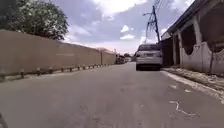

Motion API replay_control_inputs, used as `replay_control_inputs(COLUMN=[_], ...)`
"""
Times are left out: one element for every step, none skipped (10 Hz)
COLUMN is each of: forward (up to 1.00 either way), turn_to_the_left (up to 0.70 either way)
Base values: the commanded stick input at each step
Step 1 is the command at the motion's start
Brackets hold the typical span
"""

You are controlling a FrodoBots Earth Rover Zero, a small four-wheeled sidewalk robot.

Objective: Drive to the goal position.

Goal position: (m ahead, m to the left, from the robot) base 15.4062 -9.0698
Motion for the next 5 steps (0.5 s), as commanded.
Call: replay_control_inputs(forward=[1.0, 1.0, 1.0, 1.0, 1.0], turn_to_the_left=[0.01, 0.01, 0.01, 0.01, 0.01])
